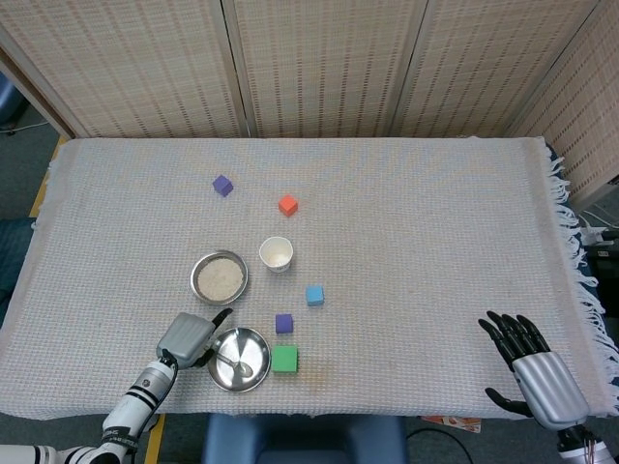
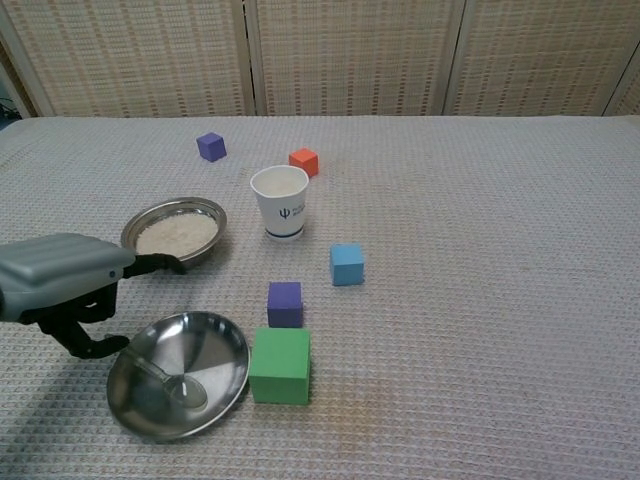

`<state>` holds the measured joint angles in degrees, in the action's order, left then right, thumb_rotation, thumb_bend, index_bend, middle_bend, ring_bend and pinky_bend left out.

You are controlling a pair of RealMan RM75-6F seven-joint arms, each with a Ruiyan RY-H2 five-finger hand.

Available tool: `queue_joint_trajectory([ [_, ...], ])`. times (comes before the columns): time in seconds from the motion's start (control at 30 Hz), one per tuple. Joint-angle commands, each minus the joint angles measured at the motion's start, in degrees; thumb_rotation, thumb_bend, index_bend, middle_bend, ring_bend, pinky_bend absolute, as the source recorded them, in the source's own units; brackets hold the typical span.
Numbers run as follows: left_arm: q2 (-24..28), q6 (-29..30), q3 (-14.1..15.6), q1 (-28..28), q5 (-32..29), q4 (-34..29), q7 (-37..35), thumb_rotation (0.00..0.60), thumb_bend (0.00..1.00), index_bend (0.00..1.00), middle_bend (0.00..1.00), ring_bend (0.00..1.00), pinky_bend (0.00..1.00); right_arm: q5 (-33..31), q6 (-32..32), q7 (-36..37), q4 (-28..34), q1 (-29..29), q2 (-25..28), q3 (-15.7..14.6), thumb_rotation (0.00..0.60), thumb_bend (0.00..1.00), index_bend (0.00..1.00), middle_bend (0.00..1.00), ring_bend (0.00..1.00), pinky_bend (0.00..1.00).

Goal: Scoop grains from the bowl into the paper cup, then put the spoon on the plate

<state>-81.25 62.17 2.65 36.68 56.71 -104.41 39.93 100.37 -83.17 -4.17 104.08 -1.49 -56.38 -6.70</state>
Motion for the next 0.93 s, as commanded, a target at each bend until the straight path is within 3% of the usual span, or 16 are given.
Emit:
queue_joint_trajectory([
  [0.03,0.91,0.78,0.14,-0.39,1.04,-0.69,-0.38,0.6,0.37,0.06,1.0,1.0,1.0,0.17,0.1,0.24,0.06,-0.09,0.12,-0.1,0.6,0.08,0.0,0.0,0.0,0.0],
  [0.17,3.58,3.7,0.11,-2.34,5.79,-2.68,-4.52,0.6,0.37,0.04,1.0,1.0,1.0,0.46,-0.2,0.64,-0.09,-0.06,0.24,-0.12,0.6,0.08,0.0,0.0,0.0,0.0],
  [0.27,7.13,7.83,0.6,-5.73,13.25,-3.36,-13.51,0.6,0.37,0.02,0.99,0.98,1.0,0.62,-0.82,0.84,-0.22,0.14,0.28,-0.04,0.6,0.08,0.0,0.0,0.0,0.0],
  [0.3,8.36,9.31,1.14,-7.04,16.02,-3.25,-17.23,0.6,0.37,0.01,0.95,0.92,0.96,0.63,-0.97,0.82,-0.27,0.19,0.28,0.0,0.6,0.08,0.0,0.0,0.0,0.0],
  [0.37,11.36,12.51,2.93,-10.03,21.93,-2.03,-25.98,0.6,0.37,0.0,0.78,0.72,0.82,0.53,-1.14,0.73,-0.37,0.27,0.21,0.1,0.6,0.08,0.0,0.0,0.0,0.0],
  [0.4,12.58,13.94,3.87,-11.33,24.14,-1.09,-29.37,0.6,0.37,0.0,0.6,0.53,0.66,0.46,-1.17,0.6,-0.4,0.29,0.16,0.16,0.6,0.08,0.0,0.0,0.0,0.0],
  [0.5,14.39,21.36,6.12,-16.85,29.41,5.12,-37.66,0.6,0.36,0.0,0.21,0.17,0.41,0.29,-1.2,0.26,-0.41,0.34,0.02,0.27,0.6,0.08,0.0,0.0,0.0,0.0],
  [0.57,13.65,27.09,6.5,-21.32,30.19,10.76,-42.29,0.6,0.34,0.0,0.05,0.03,0.3,0.27,-1.55,0.23,-0.36,0.5,0.06,0.33,0.6,0.08,0.0,0.0,0.0,0.0],
  [0.7,13.94,32.66,6.53,-25.57,31.75,16.08,-49.61,0.6,0.33,0.0,0.0,0.0,0.19,0.61,-2.32,-0.24,-0.55,0.78,-0.22,0.52,0.6,0.08,0.0,0.0,0.0,0.0],
  [0.93,14.93,36.93,5.81,-28.36,34.66,17.7,-53.69,0.6,0.33,0.0,0.0,0.0,0.17,1.02,-4.03,-2.38,0.15,2.02,-0.77,0.41,0.6,0.08,0.0,0.0,0.0,0.0],
])
